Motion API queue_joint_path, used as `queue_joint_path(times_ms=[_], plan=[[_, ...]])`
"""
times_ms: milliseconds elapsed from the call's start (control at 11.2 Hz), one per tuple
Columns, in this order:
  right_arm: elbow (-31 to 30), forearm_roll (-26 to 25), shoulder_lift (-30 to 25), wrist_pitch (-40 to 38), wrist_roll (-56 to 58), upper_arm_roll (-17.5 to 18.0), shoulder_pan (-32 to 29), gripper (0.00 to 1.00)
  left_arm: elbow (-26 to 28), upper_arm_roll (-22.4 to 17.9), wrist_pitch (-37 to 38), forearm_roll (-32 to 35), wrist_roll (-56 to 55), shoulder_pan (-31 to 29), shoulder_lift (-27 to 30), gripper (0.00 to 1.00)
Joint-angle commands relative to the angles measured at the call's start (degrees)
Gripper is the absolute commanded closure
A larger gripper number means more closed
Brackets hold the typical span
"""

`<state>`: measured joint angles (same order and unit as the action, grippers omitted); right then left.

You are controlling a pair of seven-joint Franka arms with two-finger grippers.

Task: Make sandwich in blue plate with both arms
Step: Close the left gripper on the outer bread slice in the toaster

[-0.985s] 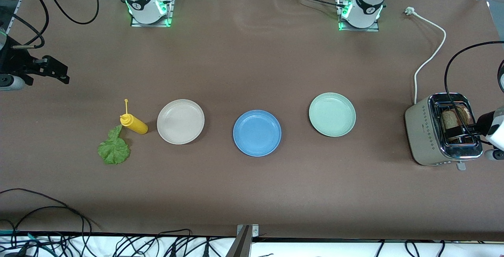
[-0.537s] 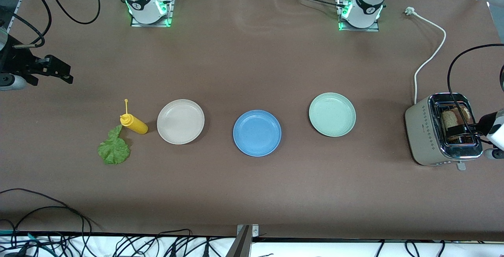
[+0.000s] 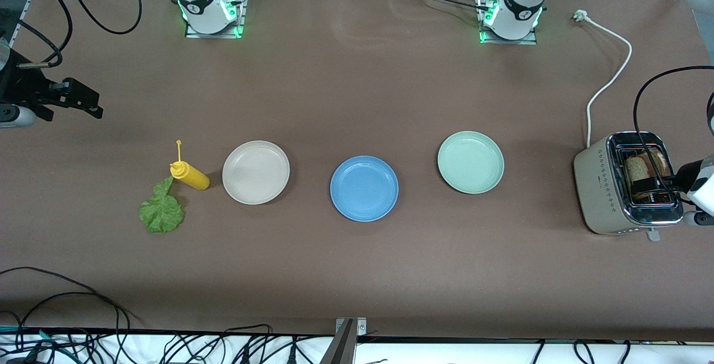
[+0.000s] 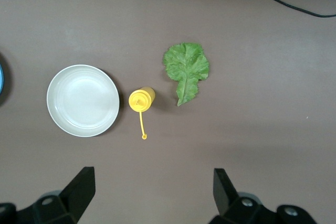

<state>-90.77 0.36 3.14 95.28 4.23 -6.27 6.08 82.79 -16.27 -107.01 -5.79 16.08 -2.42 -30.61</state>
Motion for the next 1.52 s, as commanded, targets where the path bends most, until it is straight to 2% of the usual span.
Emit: queue_joint_path(times_ms=[0,90,179,269,448,806,985,1164,1433], plan=[[0.5,1.0,-0.6,-1.1,-0.1,-0.7,-0.2,0.00,-0.6,-0.5,1.3,-1.2,1.4,0.0,-1.1,0.00],[0.4,1.0,-0.6,-1.6,0.0,-1.4,-0.3,0.00,-0.6,-0.5,1.7,-1.2,1.3,0.1,-1.2,0.05],[0.4,1.0,-0.5,-2.5,0.0,-1.6,-0.3,0.00,-0.5,-0.5,1.8,-1.2,1.2,0.1,-1.5,0.14],[0.4,1.0,-0.5,-2.6,0.0,-1.9,-0.3,0.00,-0.3,-0.5,2.3,-1.2,1.2,0.1,-1.5,0.33],[0.3,1.0,-0.5,-3.7,-0.1,-2.2,-0.3,0.00,-0.5,-0.5,5.1,-1.2,1.2,0.2,-1.4,0.57],[0.3,1.1,-0.6,-6.5,-0.5,-2.1,-0.2,0.00,-0.7,-0.5,8.5,-0.6,1.2,0.2,-1.1,0.61],[0.3,1.1,-0.6,-7.3,-0.5,-2.1,-0.2,0.00,-1.0,-0.5,10.8,-0.2,1.2,0.1,-0.9,0.67],[0.2,1.1,-0.7,-7.7,-0.4,-2.1,-0.2,0.00,-1.1,-0.6,12.4,-0.2,1.3,0.1,-0.8,0.77],[-0.2,1.3,-0.9,-7.8,-0.4,-2.2,-0.2,0.00,-1.2,-1.5,13.6,-0.2,1.3,0.1,-0.8,1.00]])
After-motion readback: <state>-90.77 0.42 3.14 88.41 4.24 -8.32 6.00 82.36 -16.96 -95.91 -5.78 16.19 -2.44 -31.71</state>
